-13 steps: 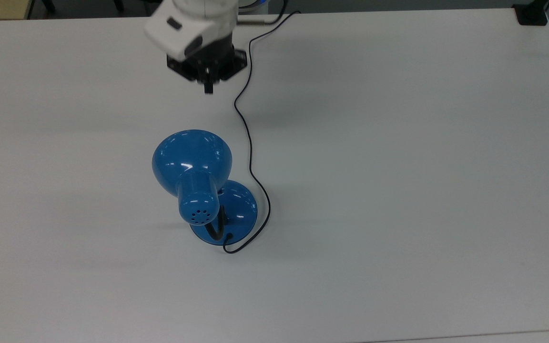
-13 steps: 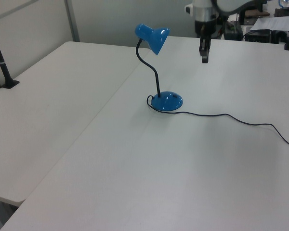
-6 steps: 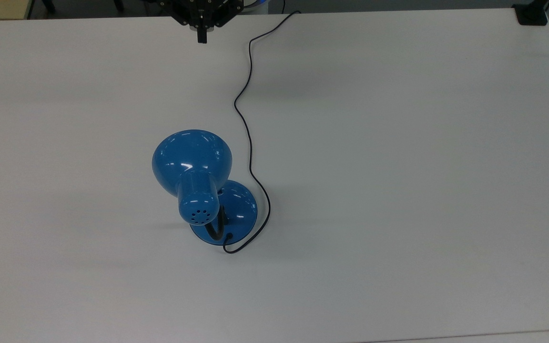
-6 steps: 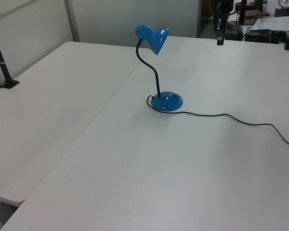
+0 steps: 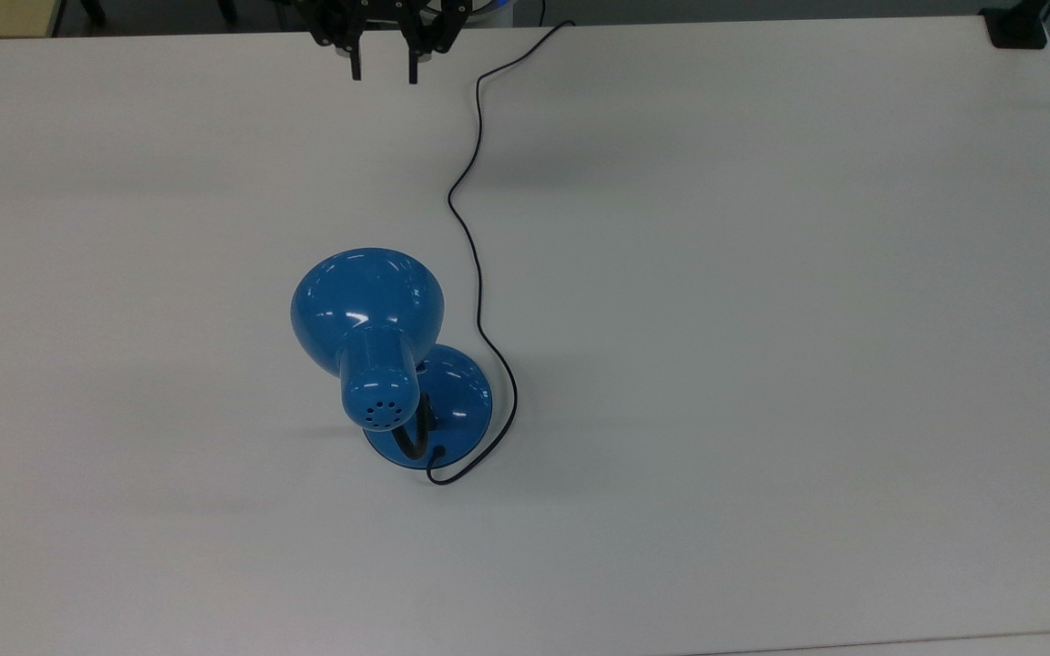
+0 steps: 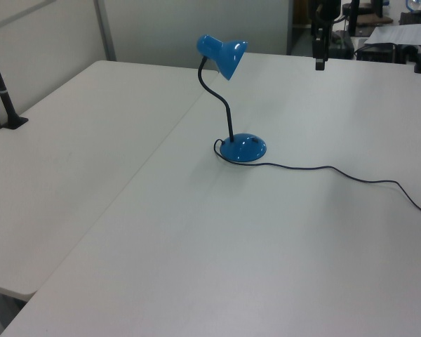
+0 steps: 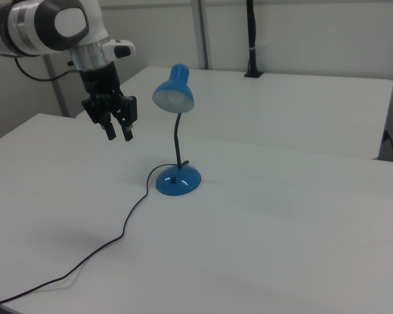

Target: Turn off the lamp

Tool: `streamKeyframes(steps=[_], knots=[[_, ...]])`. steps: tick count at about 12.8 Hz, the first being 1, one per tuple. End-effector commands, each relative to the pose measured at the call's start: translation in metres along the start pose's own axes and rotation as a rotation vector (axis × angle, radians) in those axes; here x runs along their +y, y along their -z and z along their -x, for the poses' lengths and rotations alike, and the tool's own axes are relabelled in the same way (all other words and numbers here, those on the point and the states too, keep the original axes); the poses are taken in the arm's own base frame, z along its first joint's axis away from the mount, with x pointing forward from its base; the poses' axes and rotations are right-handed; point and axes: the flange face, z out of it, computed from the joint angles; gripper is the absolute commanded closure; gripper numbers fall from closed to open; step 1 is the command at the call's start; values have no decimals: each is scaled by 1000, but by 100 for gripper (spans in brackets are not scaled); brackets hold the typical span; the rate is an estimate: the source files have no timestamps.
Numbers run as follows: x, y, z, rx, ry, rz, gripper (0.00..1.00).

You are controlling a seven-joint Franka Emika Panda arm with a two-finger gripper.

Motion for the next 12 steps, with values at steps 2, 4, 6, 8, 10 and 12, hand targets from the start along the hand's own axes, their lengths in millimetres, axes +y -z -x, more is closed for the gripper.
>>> streamKeyframes(steps=[2, 4, 6, 8, 10, 12], knots=[[4, 2, 5, 3, -17, 16, 0], [5, 4, 6, 6, -19, 16, 0], [5, 4, 6, 4, -24, 16, 0], [6, 4, 7, 3, -27, 13, 0], [6, 4, 7, 1, -28, 13, 0], [7, 4, 7, -1, -29, 12, 0]])
